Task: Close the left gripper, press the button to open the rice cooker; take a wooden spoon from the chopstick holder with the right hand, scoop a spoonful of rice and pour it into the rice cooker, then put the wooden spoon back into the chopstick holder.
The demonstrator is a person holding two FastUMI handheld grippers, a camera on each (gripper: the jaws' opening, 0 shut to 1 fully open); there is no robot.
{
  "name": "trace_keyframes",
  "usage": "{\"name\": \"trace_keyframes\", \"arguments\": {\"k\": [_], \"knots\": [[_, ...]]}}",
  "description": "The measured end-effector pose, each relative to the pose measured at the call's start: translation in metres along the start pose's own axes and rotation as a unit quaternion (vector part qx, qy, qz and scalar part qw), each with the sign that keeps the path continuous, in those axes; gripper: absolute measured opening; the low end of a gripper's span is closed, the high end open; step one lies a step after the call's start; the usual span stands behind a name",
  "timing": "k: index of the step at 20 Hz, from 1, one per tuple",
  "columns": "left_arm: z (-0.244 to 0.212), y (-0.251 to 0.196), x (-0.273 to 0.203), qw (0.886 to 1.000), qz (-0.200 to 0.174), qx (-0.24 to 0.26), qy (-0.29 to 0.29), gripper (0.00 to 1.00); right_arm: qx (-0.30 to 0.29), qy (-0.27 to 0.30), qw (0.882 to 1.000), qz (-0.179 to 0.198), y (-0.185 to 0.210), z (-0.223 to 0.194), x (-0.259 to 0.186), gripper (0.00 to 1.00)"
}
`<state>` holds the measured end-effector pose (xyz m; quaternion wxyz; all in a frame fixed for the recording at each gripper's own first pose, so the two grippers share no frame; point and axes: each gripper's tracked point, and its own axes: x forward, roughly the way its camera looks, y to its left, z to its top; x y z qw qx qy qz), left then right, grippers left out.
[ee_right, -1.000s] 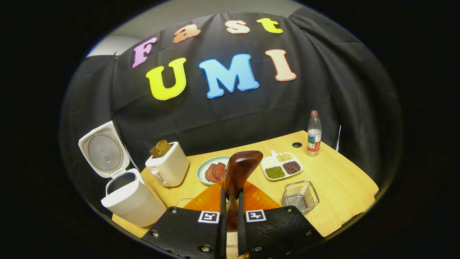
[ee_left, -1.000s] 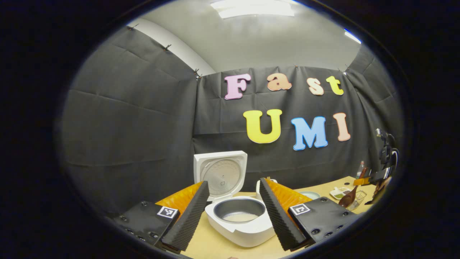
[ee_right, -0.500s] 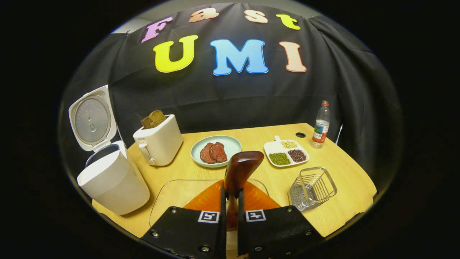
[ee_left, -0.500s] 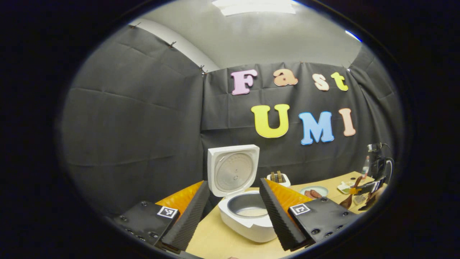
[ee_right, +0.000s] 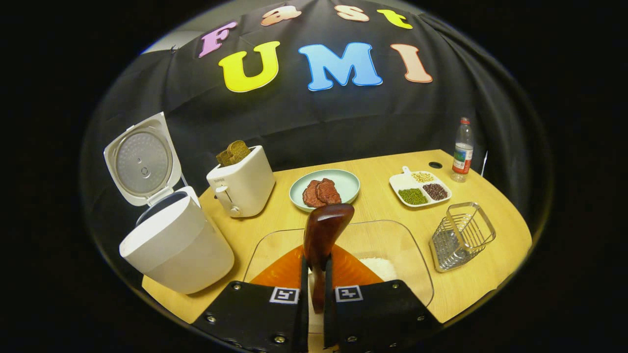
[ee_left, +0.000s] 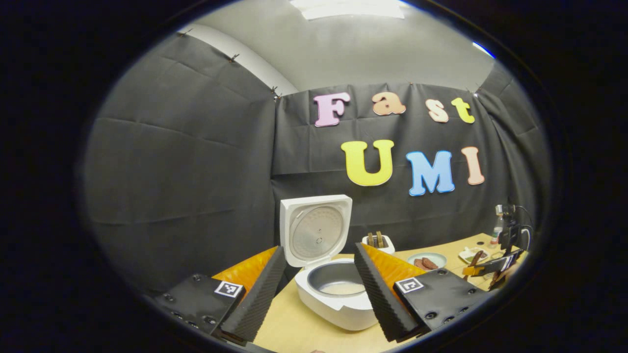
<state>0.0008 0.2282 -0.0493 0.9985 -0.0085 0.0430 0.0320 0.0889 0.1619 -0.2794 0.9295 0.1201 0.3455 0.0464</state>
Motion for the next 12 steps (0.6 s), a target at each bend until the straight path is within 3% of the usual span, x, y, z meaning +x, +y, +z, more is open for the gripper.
{"name": "trace_keyframes", "arguments": {"k": [6, 11, 12], "knots": [[0.007, -0.005, 0.003, 1.000, -0.002, 0.005, -0.006, 0.97, 0.170, 0.034, 0.984, 0.036, -0.008, -0.010, 0.003, 0.13], [0.013, -0.006, 0.003, 1.000, -0.003, 0.007, -0.012, 0.97, 0.319, 0.035, 0.945, 0.059, -0.029, -0.005, -0.003, 0.13], [0.015, -0.008, 0.003, 1.000, -0.004, 0.004, -0.013, 0.90, 0.325, 0.030, 0.944, 0.057, -0.035, -0.002, -0.004, 0.12]]}}
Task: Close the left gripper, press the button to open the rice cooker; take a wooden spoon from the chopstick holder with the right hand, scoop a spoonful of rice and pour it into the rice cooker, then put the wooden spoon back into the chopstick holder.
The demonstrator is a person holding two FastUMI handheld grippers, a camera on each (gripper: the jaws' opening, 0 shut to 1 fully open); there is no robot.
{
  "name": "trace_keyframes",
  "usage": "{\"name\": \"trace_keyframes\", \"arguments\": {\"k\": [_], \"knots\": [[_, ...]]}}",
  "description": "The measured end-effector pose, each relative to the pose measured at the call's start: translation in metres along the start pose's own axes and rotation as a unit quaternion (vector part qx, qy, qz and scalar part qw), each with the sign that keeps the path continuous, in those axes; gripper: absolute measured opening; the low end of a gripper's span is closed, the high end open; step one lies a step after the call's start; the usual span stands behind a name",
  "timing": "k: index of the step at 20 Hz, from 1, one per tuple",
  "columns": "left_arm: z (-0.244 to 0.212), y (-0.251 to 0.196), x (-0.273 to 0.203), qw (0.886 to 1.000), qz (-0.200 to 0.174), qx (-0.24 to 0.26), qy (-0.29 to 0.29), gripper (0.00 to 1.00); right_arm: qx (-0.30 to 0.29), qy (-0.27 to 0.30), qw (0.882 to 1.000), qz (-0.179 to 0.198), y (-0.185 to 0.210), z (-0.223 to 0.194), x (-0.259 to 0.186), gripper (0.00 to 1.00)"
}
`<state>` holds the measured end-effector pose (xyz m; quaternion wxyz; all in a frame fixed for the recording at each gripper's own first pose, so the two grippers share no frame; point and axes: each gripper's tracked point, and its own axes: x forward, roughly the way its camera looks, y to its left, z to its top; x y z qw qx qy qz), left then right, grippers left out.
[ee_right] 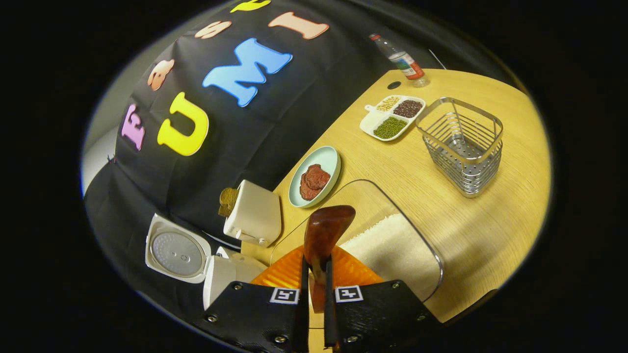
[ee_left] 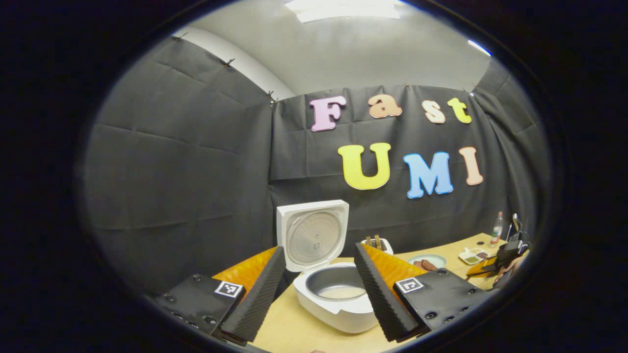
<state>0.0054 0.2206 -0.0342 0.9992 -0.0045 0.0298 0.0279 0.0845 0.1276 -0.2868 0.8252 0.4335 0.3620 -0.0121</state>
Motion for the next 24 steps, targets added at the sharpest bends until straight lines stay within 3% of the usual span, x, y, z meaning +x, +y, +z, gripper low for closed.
{"name": "trace_keyframes", "arguments": {"k": [2, 3, 5, 6, 7, 8, 11, 12, 17, 18, 24], "knots": [[-0.001, -0.006, 0.000, 1.000, -0.004, 0.000, -0.002, 0.90, -0.002, -0.013, 1.000, 0.003, 0.001, 0.012, -0.006, 0.12], [0.000, -0.005, 0.000, 1.000, -0.004, 0.000, -0.004, 1.00, 0.002, -0.017, 1.000, 0.010, 0.004, 0.018, -0.010, 0.12], [0.004, -0.005, 0.001, 1.000, -0.001, -0.010, -0.011, 1.00, 0.023, -0.024, 0.999, 0.027, 0.013, 0.030, -0.017, 0.12], [0.005, -0.005, 0.002, 1.000, 0.000, -0.016, -0.013, 0.90, 0.032, -0.031, 0.998, 0.038, 0.018, 0.037, -0.020, 0.12], [0.004, -0.004, 0.001, 1.000, 0.002, -0.020, -0.014, 1.00, 0.040, -0.034, 0.997, 0.049, 0.023, 0.042, -0.023, 0.13], [0.002, -0.003, 0.000, 1.000, 0.003, -0.022, -0.014, 0.90, 0.049, -0.034, 0.996, 0.059, 0.031, 0.046, -0.025, 0.12], [-0.002, 0.004, -0.003, 1.000, 0.010, -0.022, -0.011, 0.90, 0.070, -0.036, 0.992, 0.095, 0.062, 0.053, -0.028, 0.12], [-0.002, 0.007, -0.003, 1.000, 0.013, -0.022, -0.011, 0.97, 0.072, -0.035, 0.991, 0.105, 0.072, 0.053, -0.028, 0.12], [-0.006, 0.025, -0.012, 0.999, 0.031, -0.021, -0.005, 0.97, 0.063, -0.024, 0.987, 0.147, 0.124, 0.045, -0.021, 0.12], [-0.007, 0.029, -0.013, 0.999, 0.035, -0.020, -0.003, 0.92, 0.055, -0.027, 0.986, 0.155, 0.135, 0.045, -0.021, 0.12], [-0.018, 0.048, -0.020, 0.997, 0.070, -0.025, 0.005, 1.00, 0.008, -0.017, 0.981, 0.195, 0.202, 0.030, -0.007, 0.12]]}}
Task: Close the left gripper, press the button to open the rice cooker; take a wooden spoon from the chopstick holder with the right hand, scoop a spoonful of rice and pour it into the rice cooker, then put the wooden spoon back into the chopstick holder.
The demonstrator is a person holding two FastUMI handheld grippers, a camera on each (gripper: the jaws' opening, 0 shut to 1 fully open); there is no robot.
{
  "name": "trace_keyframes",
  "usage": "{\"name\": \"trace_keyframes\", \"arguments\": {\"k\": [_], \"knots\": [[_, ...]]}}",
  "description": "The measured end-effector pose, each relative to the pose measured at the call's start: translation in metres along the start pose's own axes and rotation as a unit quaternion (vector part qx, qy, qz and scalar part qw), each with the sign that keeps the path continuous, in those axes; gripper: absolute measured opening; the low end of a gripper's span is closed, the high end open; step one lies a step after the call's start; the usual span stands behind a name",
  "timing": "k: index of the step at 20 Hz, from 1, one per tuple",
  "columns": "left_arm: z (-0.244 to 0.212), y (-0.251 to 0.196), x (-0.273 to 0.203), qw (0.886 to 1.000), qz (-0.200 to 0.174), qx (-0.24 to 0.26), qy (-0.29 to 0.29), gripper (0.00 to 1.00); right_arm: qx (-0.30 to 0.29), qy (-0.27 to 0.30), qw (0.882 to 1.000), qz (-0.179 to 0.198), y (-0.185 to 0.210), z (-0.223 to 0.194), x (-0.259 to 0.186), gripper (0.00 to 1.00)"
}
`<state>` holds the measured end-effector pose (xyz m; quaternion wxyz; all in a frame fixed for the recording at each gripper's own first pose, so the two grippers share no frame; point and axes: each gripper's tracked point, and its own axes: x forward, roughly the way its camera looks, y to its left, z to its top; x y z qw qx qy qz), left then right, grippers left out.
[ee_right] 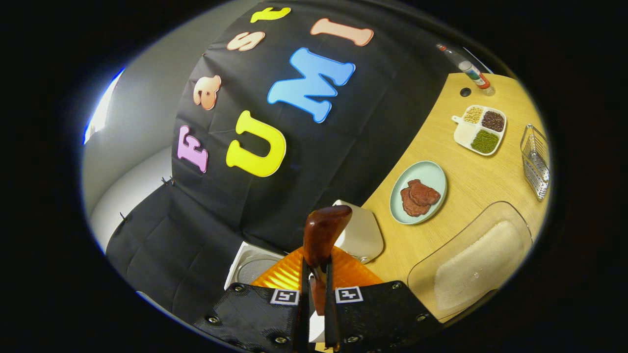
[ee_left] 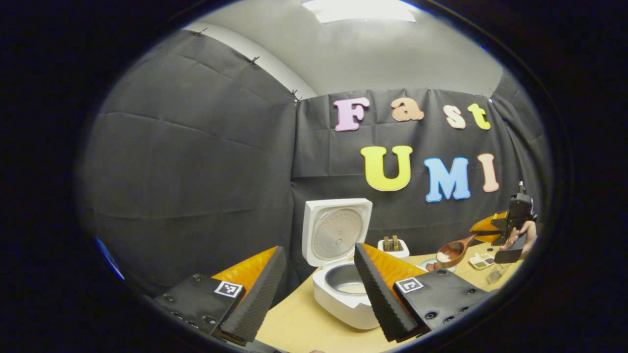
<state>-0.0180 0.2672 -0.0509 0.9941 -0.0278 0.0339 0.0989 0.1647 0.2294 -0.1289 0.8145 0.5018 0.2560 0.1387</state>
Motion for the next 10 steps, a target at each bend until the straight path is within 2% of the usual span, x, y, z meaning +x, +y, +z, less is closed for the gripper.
{"name": "trace_keyframes", "arguments": {"k": [5, 6, 8, 10], "knots": [[-0.006, 0.040, -0.031, 1.000, 0.029, -0.004, 0.007, 1.00, -0.029, 0.025, 0.999, 0.016, 0.033, -0.023, 0.032, 0.12], [-0.008, 0.046, -0.032, 0.999, 0.035, -0.004, 0.010, 0.97, -0.034, 0.030, 0.999, 0.020, 0.039, -0.029, 0.039, 0.12], [-0.015, 0.057, -0.037, 0.999, 0.047, -0.006, 0.017, 1.00, -0.045, 0.041, 0.998, 0.026, 0.050, -0.044, 0.057, 0.12], [-0.020, 0.072, -0.046, 0.998, 0.060, -0.005, 0.025, 0.97, -0.060, 0.052, 0.996, 0.030, 0.061, -0.062, 0.073, 0.12]]}}
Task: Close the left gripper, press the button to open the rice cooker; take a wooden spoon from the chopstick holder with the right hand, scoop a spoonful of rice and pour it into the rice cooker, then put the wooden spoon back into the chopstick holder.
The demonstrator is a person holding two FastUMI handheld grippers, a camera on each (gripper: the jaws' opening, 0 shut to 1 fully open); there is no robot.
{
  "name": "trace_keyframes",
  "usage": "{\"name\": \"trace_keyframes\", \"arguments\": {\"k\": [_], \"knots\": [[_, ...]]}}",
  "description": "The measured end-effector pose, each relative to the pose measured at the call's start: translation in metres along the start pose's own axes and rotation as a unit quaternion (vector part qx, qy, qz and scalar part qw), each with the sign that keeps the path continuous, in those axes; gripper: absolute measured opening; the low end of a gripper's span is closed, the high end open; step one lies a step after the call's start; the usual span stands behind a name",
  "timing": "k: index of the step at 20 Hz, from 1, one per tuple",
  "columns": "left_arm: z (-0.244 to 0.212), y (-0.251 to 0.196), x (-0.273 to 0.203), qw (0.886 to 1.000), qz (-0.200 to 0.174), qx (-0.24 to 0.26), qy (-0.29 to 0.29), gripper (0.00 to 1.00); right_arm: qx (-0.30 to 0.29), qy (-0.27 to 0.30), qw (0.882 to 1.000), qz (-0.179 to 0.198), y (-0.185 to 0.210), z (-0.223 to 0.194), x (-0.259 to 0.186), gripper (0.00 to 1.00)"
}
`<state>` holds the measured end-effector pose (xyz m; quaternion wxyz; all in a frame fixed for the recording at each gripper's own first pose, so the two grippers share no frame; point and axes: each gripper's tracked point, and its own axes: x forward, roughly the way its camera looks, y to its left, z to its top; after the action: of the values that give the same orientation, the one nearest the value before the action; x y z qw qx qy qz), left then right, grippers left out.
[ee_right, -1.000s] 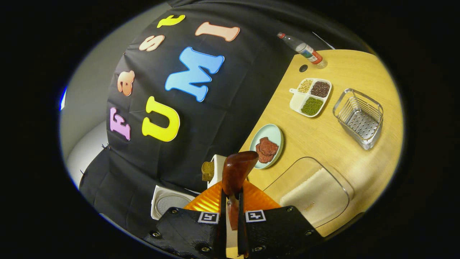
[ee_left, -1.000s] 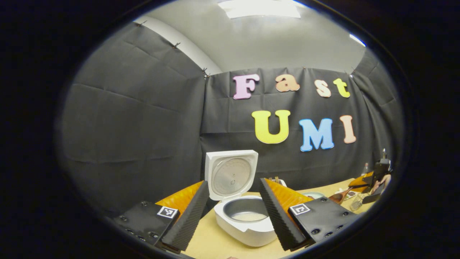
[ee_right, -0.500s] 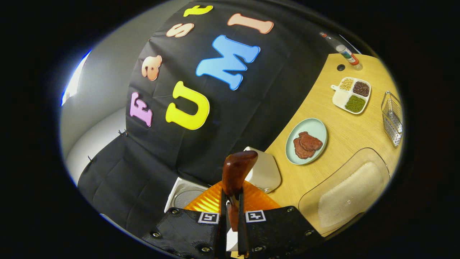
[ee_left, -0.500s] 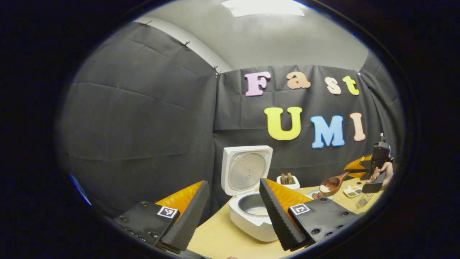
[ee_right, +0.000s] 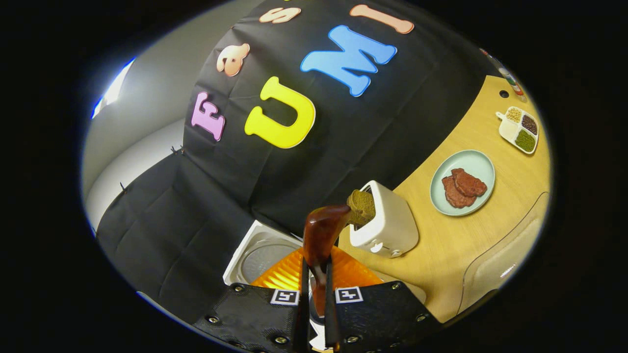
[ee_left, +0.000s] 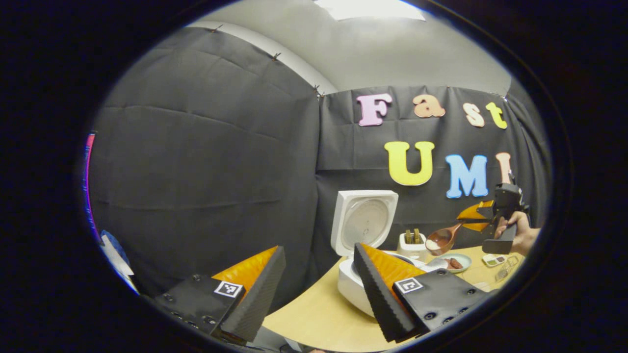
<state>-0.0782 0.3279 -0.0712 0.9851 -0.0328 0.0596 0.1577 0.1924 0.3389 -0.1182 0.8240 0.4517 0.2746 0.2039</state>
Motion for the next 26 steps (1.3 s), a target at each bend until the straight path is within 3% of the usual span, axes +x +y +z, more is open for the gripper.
{"name": "trace_keyframes", "arguments": {"k": [8, 14, 17, 21, 26], "knots": [[-0.012, 0.049, -0.022, 0.998, 0.057, 0.000, 0.018, 1.00, -0.121, 0.041, 0.992, -0.005, 0.030, -0.057, 0.055, 0.12], [-0.019, 0.070, -0.039, 0.996, 0.087, 0.001, 0.026, 0.97, -0.247, 0.075, 0.966, -0.032, 0.027, -0.089, 0.082, 0.12], [-0.021, 0.072, -0.041, 0.995, 0.096, 0.003, 0.028, 0.97, -0.318, 0.082, 0.944, -0.033, 0.025, -0.098, 0.092, 0.12], [-0.023, 0.073, -0.043, 0.995, 0.100, 0.003, 0.030, 1.00, -0.416, 0.080, 0.906, -0.018, 0.043, -0.108, 0.084, 0.12], [-0.021, 0.064, -0.044, 0.995, 0.094, 0.002, 0.031, 0.96, -0.553, 0.051, 0.831, 0.015, 0.069, -0.114, 0.074, 0.12]]}}
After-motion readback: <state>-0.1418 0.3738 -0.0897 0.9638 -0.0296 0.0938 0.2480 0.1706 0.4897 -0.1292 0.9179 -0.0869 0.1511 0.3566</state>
